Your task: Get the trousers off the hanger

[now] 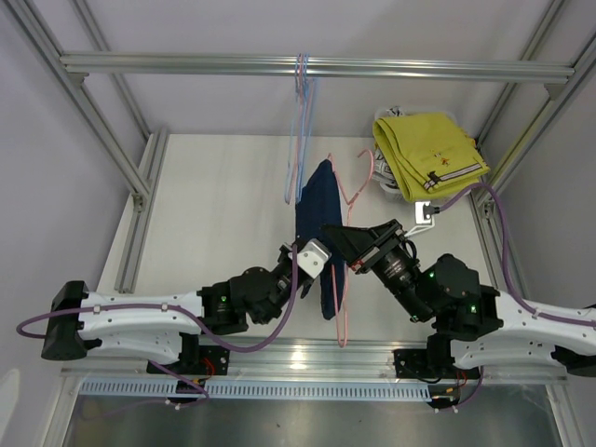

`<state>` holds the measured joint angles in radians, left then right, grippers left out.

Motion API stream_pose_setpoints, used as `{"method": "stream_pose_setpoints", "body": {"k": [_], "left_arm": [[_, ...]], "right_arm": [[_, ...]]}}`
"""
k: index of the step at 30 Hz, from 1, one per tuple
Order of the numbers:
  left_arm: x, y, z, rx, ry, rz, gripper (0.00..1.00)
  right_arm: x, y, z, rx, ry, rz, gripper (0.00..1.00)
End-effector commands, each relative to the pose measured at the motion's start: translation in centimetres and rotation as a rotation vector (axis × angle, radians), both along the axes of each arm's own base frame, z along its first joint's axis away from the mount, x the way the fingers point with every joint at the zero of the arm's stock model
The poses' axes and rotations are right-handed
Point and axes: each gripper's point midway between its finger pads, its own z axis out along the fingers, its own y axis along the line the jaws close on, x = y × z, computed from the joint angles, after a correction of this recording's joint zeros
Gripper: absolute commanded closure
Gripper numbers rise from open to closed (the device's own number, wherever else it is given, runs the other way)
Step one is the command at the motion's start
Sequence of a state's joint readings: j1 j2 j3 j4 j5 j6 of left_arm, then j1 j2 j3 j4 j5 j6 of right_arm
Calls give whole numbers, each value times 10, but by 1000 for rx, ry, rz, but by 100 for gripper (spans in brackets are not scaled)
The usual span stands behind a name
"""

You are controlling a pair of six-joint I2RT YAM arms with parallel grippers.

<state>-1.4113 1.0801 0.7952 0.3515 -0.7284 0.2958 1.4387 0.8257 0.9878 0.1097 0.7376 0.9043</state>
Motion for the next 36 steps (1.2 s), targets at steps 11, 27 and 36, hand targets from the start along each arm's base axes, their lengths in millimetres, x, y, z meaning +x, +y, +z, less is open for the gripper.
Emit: {"method": "stream_pose_setpoints", "body": {"k": [11,27,36], "left_arm": [[-7,-10,36,-92,17,-52,49],[-8,-15,33,-56,21,-56,50],[-12,-14,34,-38,-1,-54,68]], "right_arm": [[2,-9,44,77,-51,-38,100],[-4,4,83,85,-93,8,100],[-9,7,76,57,-77,24,100]]}}
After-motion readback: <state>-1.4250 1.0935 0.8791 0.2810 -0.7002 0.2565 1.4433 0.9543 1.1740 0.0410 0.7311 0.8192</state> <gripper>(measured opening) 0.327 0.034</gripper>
